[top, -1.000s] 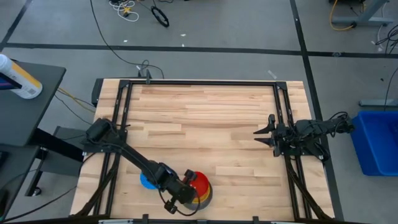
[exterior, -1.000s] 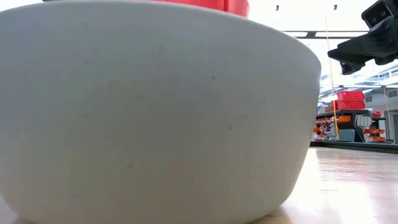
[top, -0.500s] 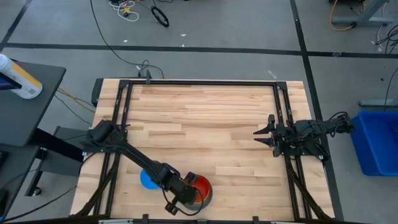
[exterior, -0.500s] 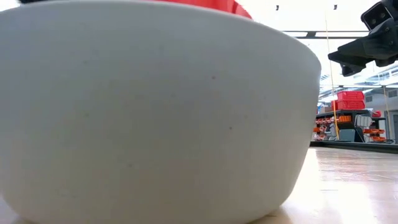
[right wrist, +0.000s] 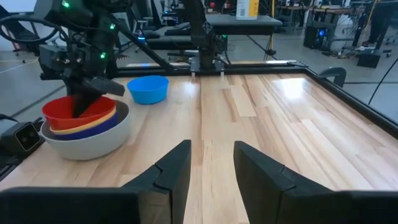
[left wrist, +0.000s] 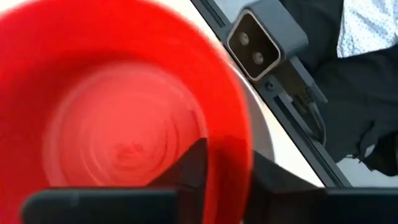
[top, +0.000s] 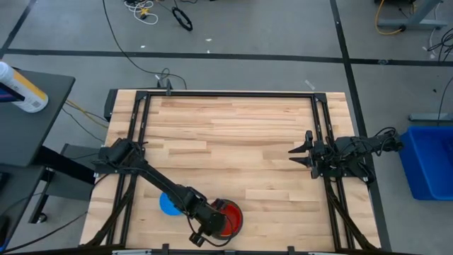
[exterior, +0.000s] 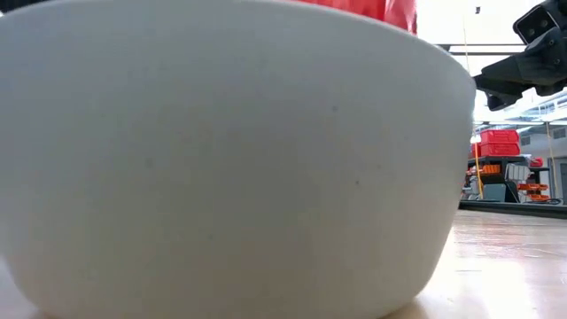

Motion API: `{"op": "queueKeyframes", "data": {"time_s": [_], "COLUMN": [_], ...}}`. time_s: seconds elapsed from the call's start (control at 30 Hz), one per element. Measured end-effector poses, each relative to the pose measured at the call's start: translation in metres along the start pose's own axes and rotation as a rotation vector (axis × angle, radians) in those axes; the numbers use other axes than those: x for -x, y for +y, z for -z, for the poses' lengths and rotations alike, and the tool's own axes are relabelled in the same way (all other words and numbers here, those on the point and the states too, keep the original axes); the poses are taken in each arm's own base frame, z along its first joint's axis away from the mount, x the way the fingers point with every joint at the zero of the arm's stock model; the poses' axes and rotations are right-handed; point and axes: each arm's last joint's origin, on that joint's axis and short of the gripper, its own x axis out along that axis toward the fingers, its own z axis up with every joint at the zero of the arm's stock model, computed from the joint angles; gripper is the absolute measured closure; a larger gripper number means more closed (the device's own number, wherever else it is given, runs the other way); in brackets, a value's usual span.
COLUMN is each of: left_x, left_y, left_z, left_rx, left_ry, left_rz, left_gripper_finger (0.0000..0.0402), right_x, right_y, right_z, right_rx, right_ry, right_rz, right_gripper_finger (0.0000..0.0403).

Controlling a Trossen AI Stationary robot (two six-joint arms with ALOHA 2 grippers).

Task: Nest bowls inside each other
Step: Stack the red bowl on on top the yellow bowl

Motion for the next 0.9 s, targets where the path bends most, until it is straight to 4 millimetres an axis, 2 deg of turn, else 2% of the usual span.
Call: {"op": "queueKeyframes", "data": {"time_s": [0.27,0.43,0.53,0.67,0.9], "left_x": [0.0,0.01,0.025,0.048,0.052], "left_y": [0.001,0.005,0.005,0.004,0.004], "left_z": [0.001,0.002,-0.001,-0.01,-0.014], "left_rx": [0.046,0.054,0.049,0.023,0.025], "left_ry": [0.013,0.035,0.027,-0.032,-0.069], "left_rz": [-0.012,-0.042,-0.093,-0.16,-0.199], "left_gripper_finger": [0.018,0.0117,0.0103,0.0103,0.012], "right_x": [0.0,0.0,0.0,0.0,0.0], "right_y": [0.0,0.0,0.0,0.0,0.0], "right_z": [0.0,0.0,0.0,0.002,0.002], "right_rx": [-0.002,-0.005,-0.014,-0.017,-0.017], "right_ry": [0.0,0.001,0.003,0.018,0.017], "right_rz": [-0.003,-0.003,-0.003,0.003,0.003], "right_gripper_finger": [0.0272,0.0274,0.0272,0.0274,0.0273]}}
